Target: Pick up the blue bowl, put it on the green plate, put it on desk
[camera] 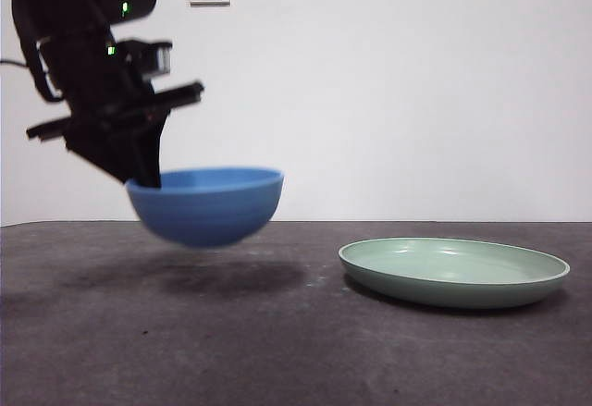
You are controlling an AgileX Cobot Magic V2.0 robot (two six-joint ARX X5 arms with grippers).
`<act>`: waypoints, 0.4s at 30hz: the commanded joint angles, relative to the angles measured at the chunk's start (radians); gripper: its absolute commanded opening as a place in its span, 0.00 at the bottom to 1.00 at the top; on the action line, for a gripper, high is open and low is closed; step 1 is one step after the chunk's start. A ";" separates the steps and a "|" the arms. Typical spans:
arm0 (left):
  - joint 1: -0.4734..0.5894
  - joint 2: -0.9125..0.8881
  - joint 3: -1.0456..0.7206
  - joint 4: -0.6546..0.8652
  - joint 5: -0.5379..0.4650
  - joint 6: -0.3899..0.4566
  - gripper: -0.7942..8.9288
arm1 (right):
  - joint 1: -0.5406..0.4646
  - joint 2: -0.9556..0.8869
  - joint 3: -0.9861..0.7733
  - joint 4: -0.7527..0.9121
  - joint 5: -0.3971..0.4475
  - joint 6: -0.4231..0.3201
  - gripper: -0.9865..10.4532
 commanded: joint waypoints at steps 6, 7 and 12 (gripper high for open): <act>-0.093 -0.004 0.193 -0.047 -0.001 -0.027 0.09 | 0.004 0.007 0.020 0.011 0.000 0.011 0.39; -0.106 -0.002 0.209 -0.045 -0.001 -0.027 0.09 | 0.004 0.007 0.020 0.012 0.000 0.011 0.39; -0.180 0.026 0.288 -0.012 -0.001 -0.026 0.09 | 0.004 0.007 0.020 0.011 0.000 0.012 0.39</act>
